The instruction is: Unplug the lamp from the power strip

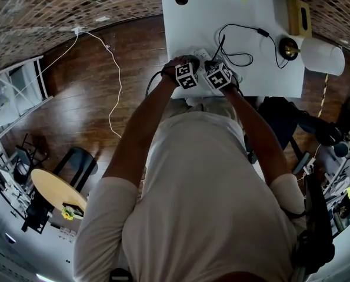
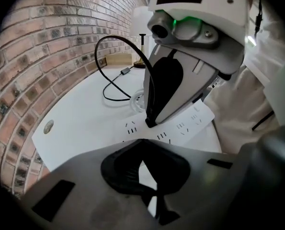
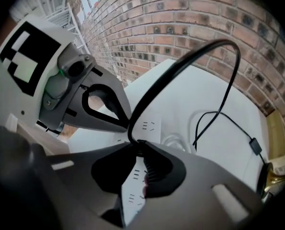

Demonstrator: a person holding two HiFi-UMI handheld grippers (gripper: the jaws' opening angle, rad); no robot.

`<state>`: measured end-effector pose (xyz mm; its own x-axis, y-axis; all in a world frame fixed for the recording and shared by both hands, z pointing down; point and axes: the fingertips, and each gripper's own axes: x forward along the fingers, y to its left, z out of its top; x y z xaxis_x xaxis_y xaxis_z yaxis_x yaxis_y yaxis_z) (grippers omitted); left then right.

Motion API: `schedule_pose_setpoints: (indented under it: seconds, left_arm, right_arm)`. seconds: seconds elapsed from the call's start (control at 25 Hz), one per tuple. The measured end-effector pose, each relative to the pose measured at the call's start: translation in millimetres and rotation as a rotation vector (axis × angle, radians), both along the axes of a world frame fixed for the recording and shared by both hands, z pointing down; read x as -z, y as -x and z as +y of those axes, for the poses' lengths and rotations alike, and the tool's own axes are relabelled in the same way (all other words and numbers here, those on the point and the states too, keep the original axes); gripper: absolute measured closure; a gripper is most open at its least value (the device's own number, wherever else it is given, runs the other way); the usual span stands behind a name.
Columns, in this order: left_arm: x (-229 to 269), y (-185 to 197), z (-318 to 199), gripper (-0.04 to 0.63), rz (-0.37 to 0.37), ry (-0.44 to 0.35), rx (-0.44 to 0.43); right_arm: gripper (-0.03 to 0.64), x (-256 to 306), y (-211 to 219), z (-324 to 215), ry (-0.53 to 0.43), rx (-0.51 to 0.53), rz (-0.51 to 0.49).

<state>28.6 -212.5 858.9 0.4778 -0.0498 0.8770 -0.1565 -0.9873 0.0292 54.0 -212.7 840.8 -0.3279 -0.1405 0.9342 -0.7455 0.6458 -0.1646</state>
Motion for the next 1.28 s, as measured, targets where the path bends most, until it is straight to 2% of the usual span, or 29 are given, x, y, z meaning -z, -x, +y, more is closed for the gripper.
schedule_pose_setpoints:
  seconds: [0.44, 0.76, 1.0, 1.08, 1.28]
  left_arm:
    - [1, -6, 6, 0.603, -0.017, -0.026, 0.024]
    - [3, -10, 9, 0.605, -0.042, -0.082, -0.030]
    - [2, -11, 10, 0.606, -0.062, -0.089, -0.029]
    - [2, -10, 10, 0.606, -0.058, -0.082, -0.021]
    - [1, -11, 9, 0.606, -0.051, -0.076, -0.020]
  right_arm:
    - [0.569, 3, -4, 9, 0.009, -0.025, 0.022]
    - [0.569, 1, -9, 10, 0.136, -0.043, 0.046]
    - [0.571, 4, -13, 6, 0.182, -0.069, 0.075]
    - [0.571, 4, -14, 9, 0.155, -0.067, 0.053]
    - [0.572, 3, -10, 14, 0.005, -0.050, -0.049]
